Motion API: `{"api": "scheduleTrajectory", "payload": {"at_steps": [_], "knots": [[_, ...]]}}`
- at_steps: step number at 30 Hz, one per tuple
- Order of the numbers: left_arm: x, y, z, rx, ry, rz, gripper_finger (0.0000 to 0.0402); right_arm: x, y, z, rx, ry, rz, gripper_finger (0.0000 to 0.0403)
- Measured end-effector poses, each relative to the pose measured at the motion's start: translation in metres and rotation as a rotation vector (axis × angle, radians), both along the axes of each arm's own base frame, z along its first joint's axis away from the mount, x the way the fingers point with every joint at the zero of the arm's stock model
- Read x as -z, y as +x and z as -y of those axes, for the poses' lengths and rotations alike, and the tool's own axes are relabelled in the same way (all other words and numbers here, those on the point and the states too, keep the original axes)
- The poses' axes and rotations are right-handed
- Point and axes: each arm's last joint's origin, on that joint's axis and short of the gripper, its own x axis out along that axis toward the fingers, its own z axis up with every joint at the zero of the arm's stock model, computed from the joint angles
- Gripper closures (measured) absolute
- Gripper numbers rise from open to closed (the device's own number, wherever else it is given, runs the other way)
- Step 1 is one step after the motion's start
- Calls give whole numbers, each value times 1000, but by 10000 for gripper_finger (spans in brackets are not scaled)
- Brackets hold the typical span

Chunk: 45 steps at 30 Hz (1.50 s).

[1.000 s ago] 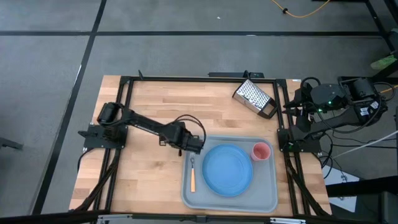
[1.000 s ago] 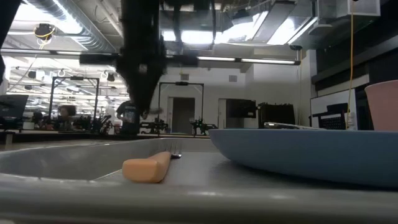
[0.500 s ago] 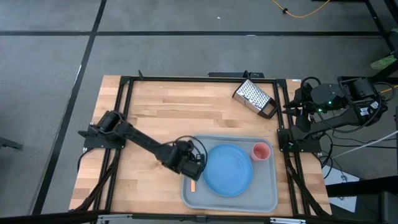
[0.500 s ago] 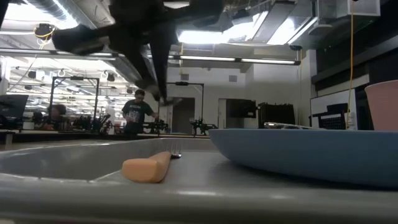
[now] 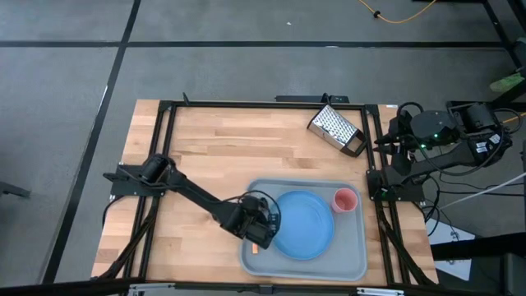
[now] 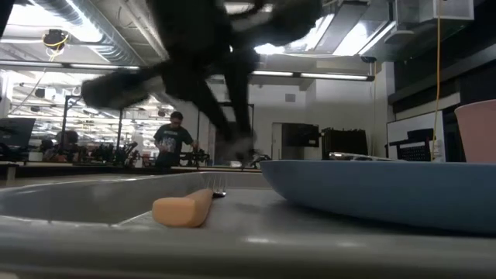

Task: Pick and place plate/cup/fork/spoon on tray
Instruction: Put the black spoon on the gray tray to the left of the blue plate, then adjust the blue plate on the gray tray

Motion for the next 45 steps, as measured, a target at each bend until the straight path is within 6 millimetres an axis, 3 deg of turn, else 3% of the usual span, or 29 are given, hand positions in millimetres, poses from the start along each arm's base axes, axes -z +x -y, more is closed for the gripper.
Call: {"api": "scheduleTrajectory", "payload": {"at_steps": [15, 24, 37, 45], "knots": [[26, 11, 4, -7, -56, -4, 399, -1, -7, 1, -3, -2, 19, 288], [25, 12, 3, -10, -63, 5, 372, -1, -12, 1, -2, 1, 37, 288], [24, 15, 1, -12, -70, 24, 378, -1, -13, 1, -2, 2, 38, 288], [14, 13, -7, 100, -82, -29, 371, -1, -13, 1, -1, 3, 38, 288]]}}
